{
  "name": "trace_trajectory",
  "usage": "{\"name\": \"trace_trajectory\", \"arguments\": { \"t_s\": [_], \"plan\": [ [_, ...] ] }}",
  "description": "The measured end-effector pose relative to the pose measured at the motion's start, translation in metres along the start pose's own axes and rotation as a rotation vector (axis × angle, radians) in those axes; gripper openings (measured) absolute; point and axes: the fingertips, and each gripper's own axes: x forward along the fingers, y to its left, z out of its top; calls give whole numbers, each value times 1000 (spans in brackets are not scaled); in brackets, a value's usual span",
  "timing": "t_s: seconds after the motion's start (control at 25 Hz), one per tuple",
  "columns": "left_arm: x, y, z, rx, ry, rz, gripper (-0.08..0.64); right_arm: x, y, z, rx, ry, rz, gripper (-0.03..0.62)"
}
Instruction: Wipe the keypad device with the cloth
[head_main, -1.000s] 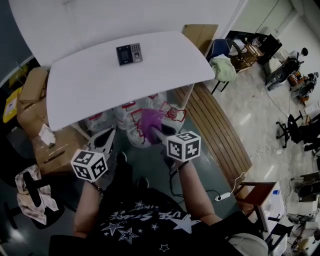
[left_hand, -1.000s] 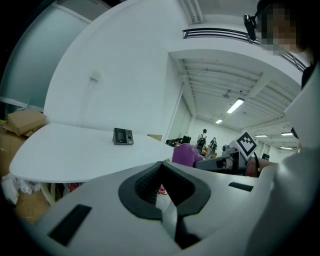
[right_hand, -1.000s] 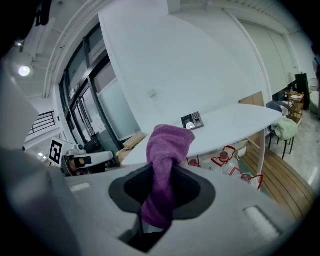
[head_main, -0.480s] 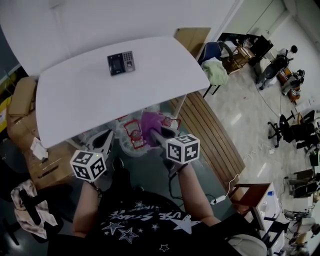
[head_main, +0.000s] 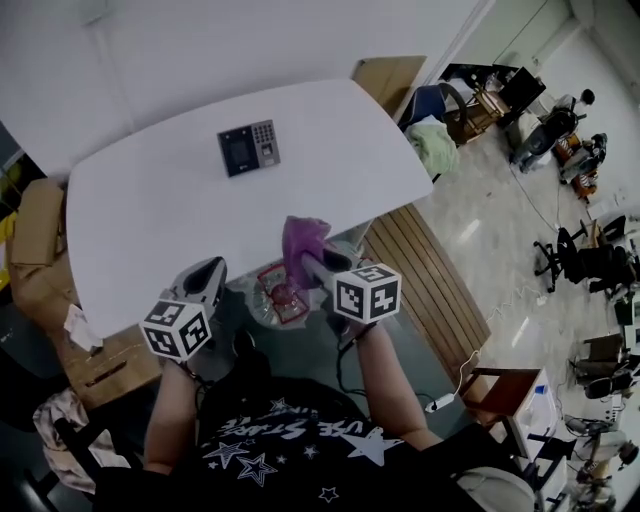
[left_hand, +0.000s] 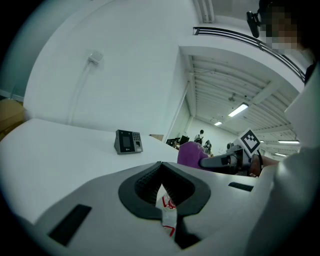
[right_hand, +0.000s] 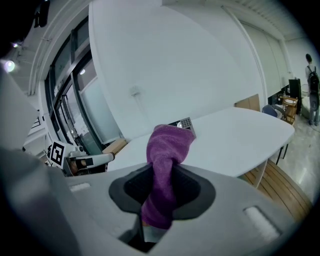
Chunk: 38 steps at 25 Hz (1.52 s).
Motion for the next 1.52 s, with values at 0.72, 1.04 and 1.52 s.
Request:
{"name": "trace_trajectory", "arguments": {
  "t_s": [0.72,1.04,1.52],
  "plan": [
    [34,99,37,-23,9,-56,8,90,16,41,-3,21,-68,98],
    [37,91,44,-20,4,-50,8,94,13,50,-16,27,-47,98],
    [67,104,65,-29,-32,100,8,137,-15,87,-69,66,99,98]
  ]
}}
